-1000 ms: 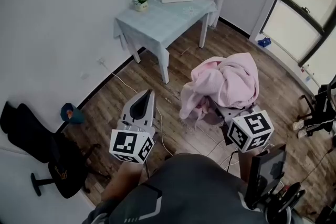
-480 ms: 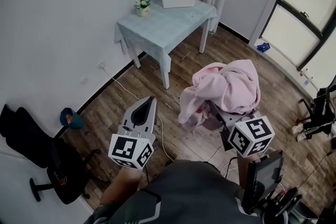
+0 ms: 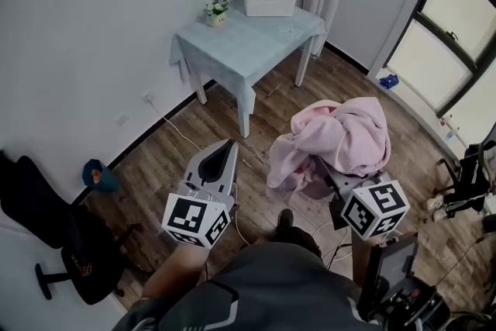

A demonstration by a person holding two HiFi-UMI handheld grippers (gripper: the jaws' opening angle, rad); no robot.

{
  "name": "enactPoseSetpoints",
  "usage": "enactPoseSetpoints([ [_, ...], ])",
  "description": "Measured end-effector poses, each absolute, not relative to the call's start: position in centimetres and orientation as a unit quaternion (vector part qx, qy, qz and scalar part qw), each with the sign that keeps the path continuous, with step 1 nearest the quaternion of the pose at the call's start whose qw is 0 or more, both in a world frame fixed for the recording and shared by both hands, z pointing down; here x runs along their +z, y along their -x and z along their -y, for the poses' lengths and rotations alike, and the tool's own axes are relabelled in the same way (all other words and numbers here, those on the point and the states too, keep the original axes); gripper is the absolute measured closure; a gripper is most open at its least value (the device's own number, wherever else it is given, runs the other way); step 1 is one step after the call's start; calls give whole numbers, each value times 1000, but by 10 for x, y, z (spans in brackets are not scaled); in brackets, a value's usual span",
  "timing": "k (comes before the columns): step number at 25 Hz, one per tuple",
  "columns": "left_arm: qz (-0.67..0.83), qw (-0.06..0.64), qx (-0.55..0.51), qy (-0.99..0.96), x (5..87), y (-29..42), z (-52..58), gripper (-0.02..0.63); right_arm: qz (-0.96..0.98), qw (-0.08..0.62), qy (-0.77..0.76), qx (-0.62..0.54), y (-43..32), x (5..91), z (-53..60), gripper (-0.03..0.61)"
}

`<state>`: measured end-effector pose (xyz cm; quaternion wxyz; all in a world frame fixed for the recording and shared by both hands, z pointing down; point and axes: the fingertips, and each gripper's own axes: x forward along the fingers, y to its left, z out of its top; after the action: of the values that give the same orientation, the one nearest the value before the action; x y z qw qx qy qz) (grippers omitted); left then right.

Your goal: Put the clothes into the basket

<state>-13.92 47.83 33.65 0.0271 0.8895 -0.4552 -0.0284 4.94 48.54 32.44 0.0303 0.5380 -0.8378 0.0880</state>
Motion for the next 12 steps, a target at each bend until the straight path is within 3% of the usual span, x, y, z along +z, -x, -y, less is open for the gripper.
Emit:
enactPoseSetpoints([
  [12,480,29,-12,-877,321,82,-350,604,855,14,-508,102,-103,323,-345,242],
])
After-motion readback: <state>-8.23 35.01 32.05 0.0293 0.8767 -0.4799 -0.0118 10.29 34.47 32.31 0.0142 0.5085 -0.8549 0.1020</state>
